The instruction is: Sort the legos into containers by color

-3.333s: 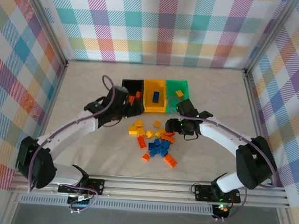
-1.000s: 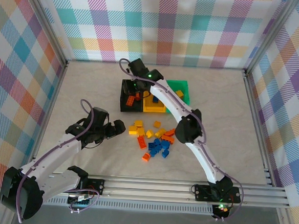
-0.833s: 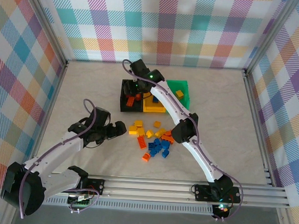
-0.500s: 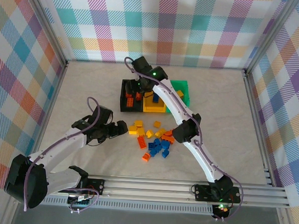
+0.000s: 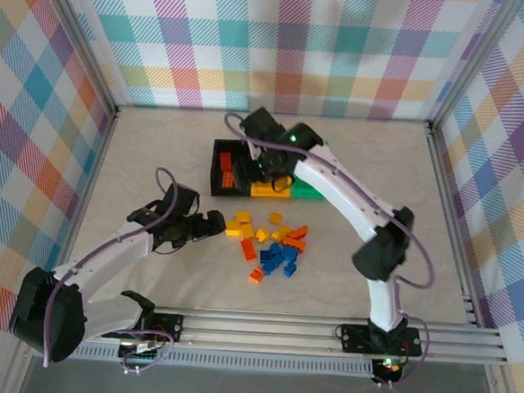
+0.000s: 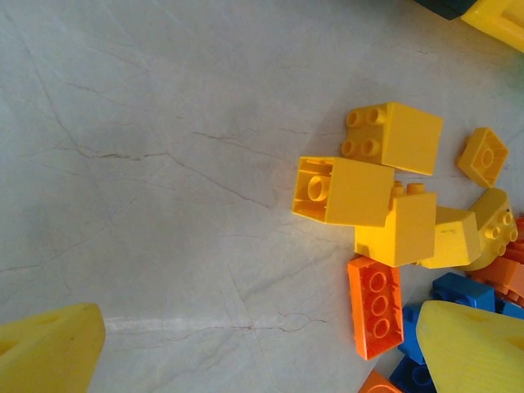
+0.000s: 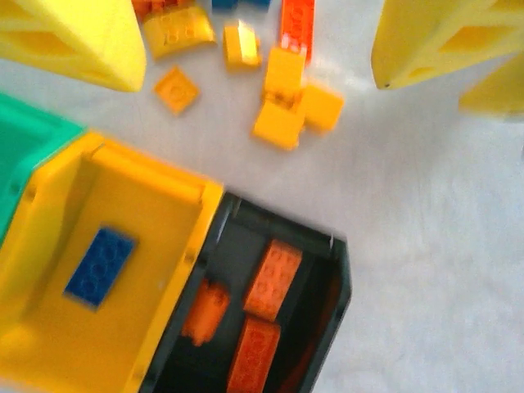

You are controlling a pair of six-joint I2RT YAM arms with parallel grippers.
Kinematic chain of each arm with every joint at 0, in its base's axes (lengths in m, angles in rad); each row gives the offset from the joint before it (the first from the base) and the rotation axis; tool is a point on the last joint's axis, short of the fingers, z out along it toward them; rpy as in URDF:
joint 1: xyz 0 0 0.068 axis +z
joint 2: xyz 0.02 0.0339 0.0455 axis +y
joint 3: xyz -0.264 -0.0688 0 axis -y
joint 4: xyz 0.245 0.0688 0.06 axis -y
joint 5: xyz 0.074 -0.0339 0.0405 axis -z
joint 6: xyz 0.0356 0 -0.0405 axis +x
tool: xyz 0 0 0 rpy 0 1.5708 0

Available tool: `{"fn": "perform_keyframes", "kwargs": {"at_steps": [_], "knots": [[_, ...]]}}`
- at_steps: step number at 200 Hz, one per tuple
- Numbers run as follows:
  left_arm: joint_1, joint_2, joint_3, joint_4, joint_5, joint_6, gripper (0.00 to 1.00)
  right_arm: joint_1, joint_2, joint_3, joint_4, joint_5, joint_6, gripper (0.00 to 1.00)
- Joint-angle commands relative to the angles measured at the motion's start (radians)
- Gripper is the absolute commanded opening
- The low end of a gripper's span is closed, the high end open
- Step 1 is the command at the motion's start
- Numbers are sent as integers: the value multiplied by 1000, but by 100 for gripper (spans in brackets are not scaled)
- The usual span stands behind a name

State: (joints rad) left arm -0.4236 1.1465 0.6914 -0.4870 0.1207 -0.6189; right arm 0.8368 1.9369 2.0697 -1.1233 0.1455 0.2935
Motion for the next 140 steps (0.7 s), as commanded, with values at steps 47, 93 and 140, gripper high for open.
{"fn": "perform_keyframes", "kwargs": {"at_steps": [47, 93, 140], "knots": [[-91, 169, 128, 16, -46, 96, 94, -8, -443, -807, 352, -32, 118, 81], [-158, 437, 294, -31, -133, 157, 92, -28, -556, -976, 414, -50, 175, 82], [-185, 533, 329, -14, -170, 155, 78, -40, -615, -1004, 416, -46, 169, 82]]}}
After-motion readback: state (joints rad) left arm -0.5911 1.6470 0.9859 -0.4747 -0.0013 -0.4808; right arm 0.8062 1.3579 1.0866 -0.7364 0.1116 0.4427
